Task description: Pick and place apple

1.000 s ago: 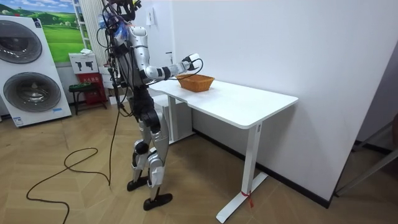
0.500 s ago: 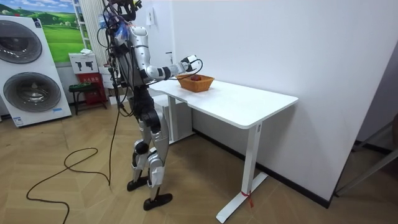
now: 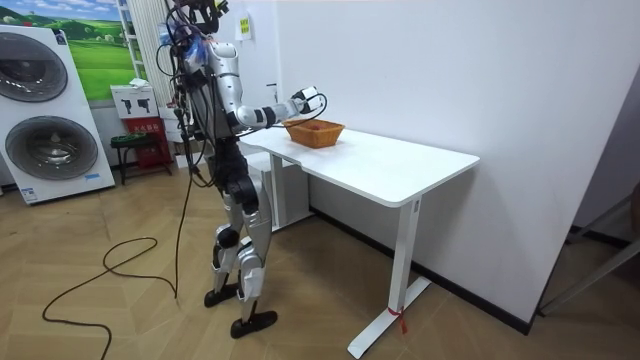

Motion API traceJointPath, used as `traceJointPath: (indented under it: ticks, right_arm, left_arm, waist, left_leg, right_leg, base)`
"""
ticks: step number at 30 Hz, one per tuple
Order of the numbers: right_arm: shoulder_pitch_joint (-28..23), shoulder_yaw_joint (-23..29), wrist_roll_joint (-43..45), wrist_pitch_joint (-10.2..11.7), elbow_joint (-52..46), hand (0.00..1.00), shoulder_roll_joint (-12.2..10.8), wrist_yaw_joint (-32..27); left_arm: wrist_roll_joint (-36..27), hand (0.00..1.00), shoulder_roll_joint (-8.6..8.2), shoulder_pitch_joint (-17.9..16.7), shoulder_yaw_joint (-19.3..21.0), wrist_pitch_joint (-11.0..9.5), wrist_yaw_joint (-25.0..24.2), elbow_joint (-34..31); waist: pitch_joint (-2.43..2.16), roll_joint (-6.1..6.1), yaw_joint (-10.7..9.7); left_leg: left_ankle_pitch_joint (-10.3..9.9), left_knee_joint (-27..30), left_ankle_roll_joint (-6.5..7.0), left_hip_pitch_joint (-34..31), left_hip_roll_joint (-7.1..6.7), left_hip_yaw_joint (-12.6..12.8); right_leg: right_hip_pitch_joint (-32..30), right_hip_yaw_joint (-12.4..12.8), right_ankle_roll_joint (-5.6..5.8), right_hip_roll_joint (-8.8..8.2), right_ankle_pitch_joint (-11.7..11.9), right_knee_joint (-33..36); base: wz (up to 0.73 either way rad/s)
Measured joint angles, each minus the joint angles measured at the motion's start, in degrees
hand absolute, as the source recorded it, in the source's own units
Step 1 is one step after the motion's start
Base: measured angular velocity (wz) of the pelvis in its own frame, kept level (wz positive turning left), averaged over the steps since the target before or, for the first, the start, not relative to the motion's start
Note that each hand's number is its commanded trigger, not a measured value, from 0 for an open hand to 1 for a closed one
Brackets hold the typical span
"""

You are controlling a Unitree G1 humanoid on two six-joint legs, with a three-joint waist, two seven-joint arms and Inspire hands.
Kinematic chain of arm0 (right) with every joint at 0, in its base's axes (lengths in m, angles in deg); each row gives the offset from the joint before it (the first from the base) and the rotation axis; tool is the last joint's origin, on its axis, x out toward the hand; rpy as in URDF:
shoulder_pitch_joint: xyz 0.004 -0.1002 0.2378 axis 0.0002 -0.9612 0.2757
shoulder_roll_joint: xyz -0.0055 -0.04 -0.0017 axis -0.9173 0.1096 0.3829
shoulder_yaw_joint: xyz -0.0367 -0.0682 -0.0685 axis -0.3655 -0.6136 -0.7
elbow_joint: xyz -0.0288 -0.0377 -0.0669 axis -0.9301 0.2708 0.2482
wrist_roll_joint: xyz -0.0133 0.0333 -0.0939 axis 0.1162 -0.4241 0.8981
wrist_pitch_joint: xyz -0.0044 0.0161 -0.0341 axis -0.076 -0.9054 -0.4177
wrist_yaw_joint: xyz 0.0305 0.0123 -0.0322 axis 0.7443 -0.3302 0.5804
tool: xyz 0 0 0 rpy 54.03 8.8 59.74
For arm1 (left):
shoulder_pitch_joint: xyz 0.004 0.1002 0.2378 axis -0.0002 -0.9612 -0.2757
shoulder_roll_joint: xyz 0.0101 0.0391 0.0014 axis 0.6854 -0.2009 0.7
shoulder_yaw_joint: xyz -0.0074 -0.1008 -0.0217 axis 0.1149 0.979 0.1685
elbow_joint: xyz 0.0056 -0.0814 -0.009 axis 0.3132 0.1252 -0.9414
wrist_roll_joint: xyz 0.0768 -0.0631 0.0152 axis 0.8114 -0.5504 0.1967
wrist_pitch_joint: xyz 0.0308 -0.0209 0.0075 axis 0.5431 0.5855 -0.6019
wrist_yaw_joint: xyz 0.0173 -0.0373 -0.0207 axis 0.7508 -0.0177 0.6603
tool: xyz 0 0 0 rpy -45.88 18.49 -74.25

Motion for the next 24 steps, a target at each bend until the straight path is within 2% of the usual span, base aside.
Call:
traceJointPath:
  ticks: [4, 7, 10, 12, 17, 20, 22, 24]
  right_arm:
    - [0.0, 2.5, 0.1, 0.1, -0.8, 0.0, 0.0, -2.8]
    - [0.0, 6.8, 0.0, 0.6, -2.9, 0.0, -0.1, -6.9]
    - [-0.1, 12.8, -0.2, 2.7, -3.8, 0.0, -0.1, -13.6]
    - [-1.1, 17.2, -0.2, 4.5, -4.0, 0.0, -0.2, -20.8]
    - [-1.1, 27.4, -4.1, 6.6, -3.4, 0.0, 0.1, -34.5]
    - [-1.7, 32.3, -11.8, 7.2, -1.9, 0.0, 0.4, -42.3]
    - [-1.8, 35.3, -15.8, 7.4, 1.9, 0.0, 0.5, -46.2]
    - [-2.0, 38.8, -21.5, 6.8, 8.8, 0.0, 0.5, -52.2]
  left_arm:
    - [0.1, 0.0, -0.01, -0.4, 0.2, -0.5, 0.3, 0.4]
    - [0.1, 0.0, -0.07, -0.9, 1.4, -1.4, 1.6, 0.6]
    - [0.1, 0.0, -0.17, -2.5, 3.7, -2.4, 3.4, 0.7]
    - [-0.1, 0.0, -0.62, -3.7, 5.5, -2.6, 4.7, 1.0]
    - [-0.3, 0.0, -0.72, -5.1, 8.9, -3.6, 6.6, 1.3]
    - [-0.6, 0.0, -0.74, -5.5, 9.4, -3.4, 7.3, 1.1]
    - [-0.6, 0.0, -0.76, -5.6, 9.6, -3.2, 7.7, 1.0]
    - [-0.6, 0.0, -0.92, -5.5, 10.1, -2.0, 7.7, 1.0]
  waist:
    - [-0.18, 0.42, -0.4]
    - [-0.24, 0.54, -1.0]
    - [-0.46, 0.4, -1.8]
    - [-0.47, 0.43, -2.2]
    - [-0.59, -0.1, -3.8]
    - [-0.63, -0.27, -5.0]
    - [-0.78, -0.51, -6.3]
    - [-0.88, -0.56, -7.1]
  left_leg:
    - [0.0, -0.1, 0.0, 0.2, -0.01, 0.0]
    - [0.0, -0.1, 0.0, 0.1, 0.0, 0.1]
    - [0.0, -0.2, 0.0, 0.5, 0.01, 0.2]
    - [0.0, -0.4, 0.0, 1.2, 0.0, 0.5]
    - [0.0, -0.5, 0.01, 1.1, -0.02, 0.8]
    - [0.0, -0.4, 0.0, 1.0, 0.0, 1.0]
    - [0.0, -0.3, 0.01, 0.5, -0.06, 0.8]
    - [0.0, -0.3, 0.01, 0.4, -0.07, 0.8]
  right_leg:
    - [0.1, 0.0, 0.0, 0.03, 0.0, 0.0]
    - [0.1, 0.0, 0.0, 0.02, 0.0, 0.0]
    - [0.2, 0.2, 0.0, 0.07, 0.0, 0.0]
    - [0.9, 0.4, 0.01, 0.07, 0.0, 0.0]
    - [0.6, 0.6, 0.01, 0.07, 0.0, 0.0]
    - [0.4, 0.7, 0.01, 0.12, 0.0, 0.0]
    - [0.1, 0.6, 0.01, 0.05, 0.0, 0.0]
    - [-0.1, 0.7, 0.01, 0.08, 0.0, 0.1]
  base:
    - [0.0]
    - [0.0]
    - [-0.02]
    - [-0.04]
    - [-0.03]
    - [0.0]
    - [0.0]
    - [0.0]
